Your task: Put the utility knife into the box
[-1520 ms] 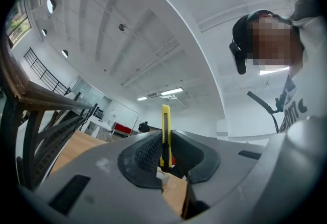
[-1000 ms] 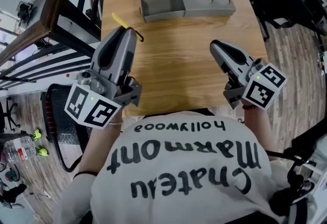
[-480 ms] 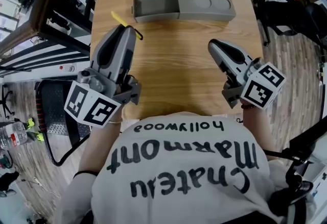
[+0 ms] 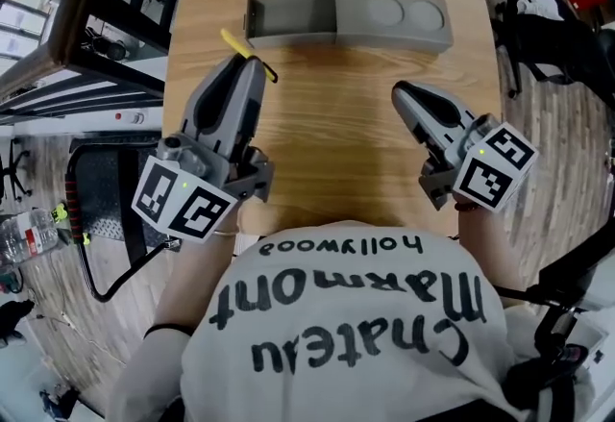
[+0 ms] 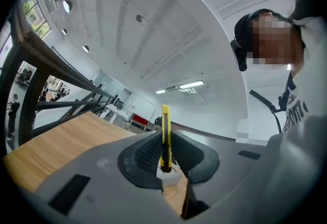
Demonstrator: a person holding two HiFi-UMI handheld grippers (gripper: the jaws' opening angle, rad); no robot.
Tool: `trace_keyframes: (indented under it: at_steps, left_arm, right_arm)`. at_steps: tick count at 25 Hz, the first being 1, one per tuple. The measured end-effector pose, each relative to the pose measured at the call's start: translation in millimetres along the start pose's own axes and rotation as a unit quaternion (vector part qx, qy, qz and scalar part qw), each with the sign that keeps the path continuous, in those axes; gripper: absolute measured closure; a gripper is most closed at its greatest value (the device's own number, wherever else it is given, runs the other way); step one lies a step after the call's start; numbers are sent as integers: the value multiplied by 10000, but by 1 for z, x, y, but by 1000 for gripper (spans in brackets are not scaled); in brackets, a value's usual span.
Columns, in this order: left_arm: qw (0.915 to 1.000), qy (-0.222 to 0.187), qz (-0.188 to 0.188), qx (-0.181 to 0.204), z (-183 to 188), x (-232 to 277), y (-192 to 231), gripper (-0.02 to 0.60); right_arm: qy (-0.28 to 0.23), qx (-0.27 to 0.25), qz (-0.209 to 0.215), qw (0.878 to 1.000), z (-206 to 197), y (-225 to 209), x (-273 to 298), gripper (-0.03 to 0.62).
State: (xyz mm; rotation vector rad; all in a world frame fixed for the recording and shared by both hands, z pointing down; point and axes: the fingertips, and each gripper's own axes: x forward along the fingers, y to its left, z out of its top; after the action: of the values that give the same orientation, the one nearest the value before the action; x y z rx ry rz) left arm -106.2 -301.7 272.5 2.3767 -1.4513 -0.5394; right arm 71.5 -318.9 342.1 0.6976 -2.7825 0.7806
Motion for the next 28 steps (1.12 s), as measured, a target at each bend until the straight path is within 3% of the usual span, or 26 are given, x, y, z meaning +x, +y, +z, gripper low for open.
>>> trace_keyframes:
  at_steps: [12,28]
  left_arm:
    - [9988,254,411,56,-33,35,12,531]
    - [9976,633,237,-132,-51,31,54,531]
  right_arm:
    - [29,494,304,9983,-17,-41,3,568]
    - [-24,750,-8,9972,-39,-32,33,568]
